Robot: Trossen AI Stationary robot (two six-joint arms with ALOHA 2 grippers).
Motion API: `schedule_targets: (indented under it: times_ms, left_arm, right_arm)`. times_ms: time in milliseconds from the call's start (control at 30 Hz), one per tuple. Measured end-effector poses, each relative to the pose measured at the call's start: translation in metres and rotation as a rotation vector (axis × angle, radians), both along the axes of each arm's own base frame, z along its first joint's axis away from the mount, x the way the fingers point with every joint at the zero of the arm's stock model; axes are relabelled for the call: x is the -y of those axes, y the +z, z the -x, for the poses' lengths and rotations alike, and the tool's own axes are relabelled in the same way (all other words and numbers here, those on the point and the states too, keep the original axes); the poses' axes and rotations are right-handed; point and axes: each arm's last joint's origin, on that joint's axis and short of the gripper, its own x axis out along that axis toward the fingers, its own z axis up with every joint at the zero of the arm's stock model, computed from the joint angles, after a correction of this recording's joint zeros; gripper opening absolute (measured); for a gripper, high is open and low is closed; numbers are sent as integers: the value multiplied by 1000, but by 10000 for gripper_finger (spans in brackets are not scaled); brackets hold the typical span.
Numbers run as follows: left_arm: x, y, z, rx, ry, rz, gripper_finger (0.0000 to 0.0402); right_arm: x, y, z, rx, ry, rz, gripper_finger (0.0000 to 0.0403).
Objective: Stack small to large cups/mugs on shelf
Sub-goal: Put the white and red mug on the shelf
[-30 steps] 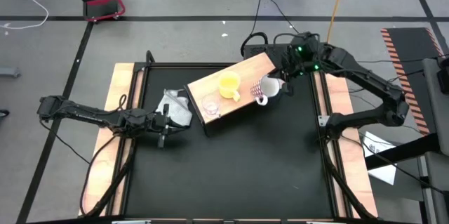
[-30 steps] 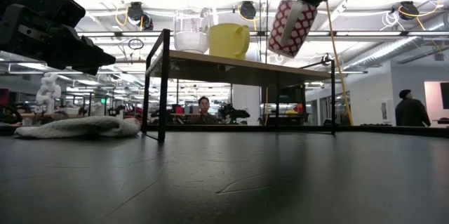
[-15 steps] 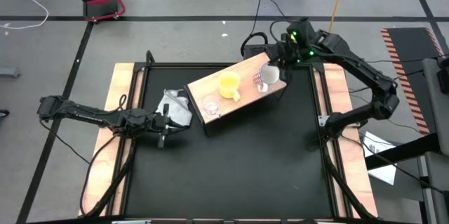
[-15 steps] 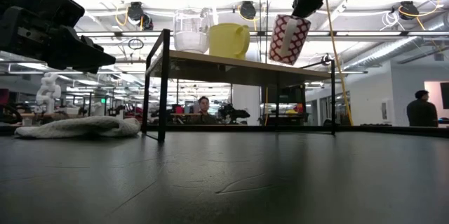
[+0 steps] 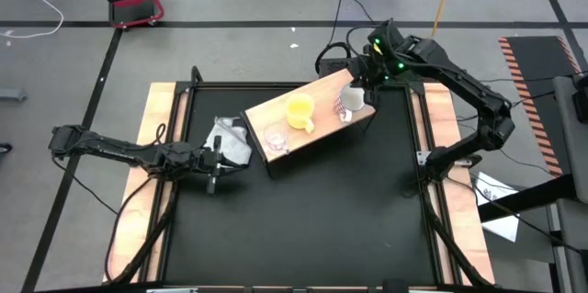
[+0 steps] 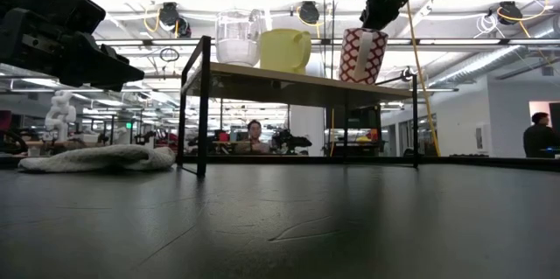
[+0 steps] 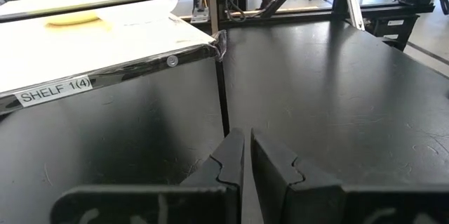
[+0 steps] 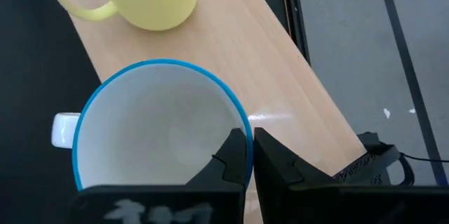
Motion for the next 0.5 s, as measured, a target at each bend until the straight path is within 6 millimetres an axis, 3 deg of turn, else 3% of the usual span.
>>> schedule_targets:
  times_ms: [500]
  left_arm:
    - [0, 0, 0, 0, -1, 0, 31]
  right_arm:
    - [7, -2, -3, 21, -32, 0, 3]
